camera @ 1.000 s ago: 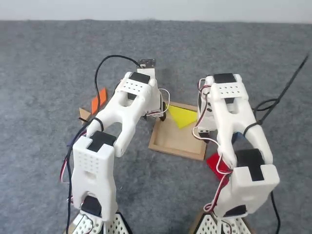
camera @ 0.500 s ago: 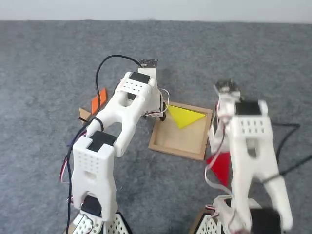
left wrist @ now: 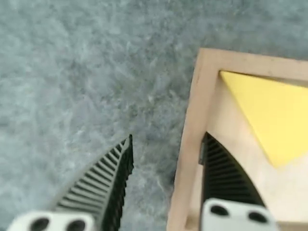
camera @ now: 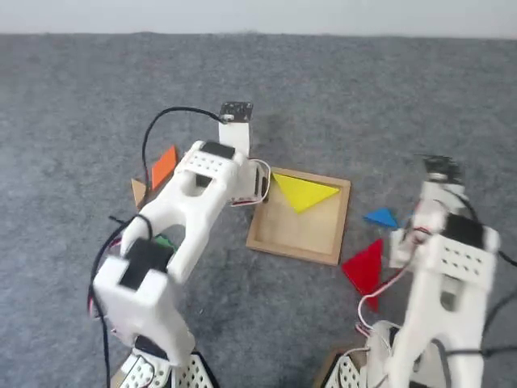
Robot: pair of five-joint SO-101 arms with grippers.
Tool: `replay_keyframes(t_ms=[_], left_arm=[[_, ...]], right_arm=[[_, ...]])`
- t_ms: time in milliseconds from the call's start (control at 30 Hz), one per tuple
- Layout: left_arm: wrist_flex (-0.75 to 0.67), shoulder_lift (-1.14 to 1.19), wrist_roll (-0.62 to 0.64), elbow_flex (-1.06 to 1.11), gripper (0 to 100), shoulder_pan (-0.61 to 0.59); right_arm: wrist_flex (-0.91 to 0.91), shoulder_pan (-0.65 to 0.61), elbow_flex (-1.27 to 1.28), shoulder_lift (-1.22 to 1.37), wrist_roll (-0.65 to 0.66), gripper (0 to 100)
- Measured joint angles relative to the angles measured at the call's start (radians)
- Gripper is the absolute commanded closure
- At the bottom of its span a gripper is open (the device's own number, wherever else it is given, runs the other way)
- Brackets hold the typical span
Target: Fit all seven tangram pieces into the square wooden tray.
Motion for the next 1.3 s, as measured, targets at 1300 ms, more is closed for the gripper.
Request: replay_keyframes(t_ms=[1300], left_arm=[[0.146,0.270,-0.018,-0.344,78,0.373]], right_arm=[[-0.474,0.192,0.256,0.221,-0.285,98.0]])
